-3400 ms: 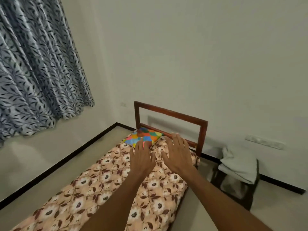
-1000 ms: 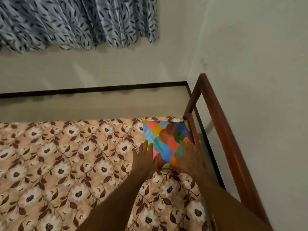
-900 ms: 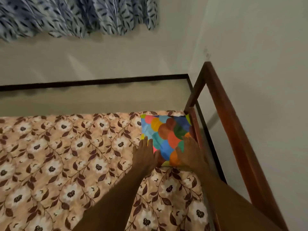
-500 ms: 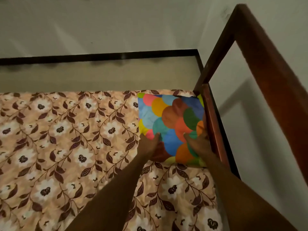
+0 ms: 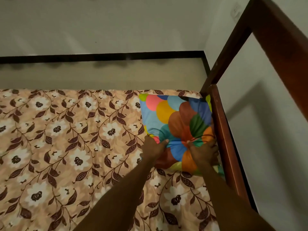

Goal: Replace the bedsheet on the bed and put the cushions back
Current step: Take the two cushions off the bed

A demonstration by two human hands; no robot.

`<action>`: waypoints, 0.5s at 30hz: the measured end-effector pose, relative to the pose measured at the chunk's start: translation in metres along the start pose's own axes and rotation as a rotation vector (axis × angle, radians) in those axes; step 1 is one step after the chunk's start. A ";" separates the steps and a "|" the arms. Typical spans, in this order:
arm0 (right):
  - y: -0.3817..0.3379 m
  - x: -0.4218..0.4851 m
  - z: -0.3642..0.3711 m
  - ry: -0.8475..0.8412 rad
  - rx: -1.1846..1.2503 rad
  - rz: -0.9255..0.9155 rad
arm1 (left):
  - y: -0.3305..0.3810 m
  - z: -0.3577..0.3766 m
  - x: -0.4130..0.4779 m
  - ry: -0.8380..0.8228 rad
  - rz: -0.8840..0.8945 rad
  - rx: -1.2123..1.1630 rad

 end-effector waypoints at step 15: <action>-0.078 -0.159 -0.133 -0.336 0.384 0.021 | 0.056 -0.179 -0.166 0.025 0.149 -0.510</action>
Point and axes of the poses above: each hand's wrist, its own x-axis towards the middle knuckle, its own z-axis out of the palm, y = z × x, the point moved 9 cm from there along x, towards the middle knuckle, and after that the axes turned 6 degrees about -x, right-handed, at the moved point
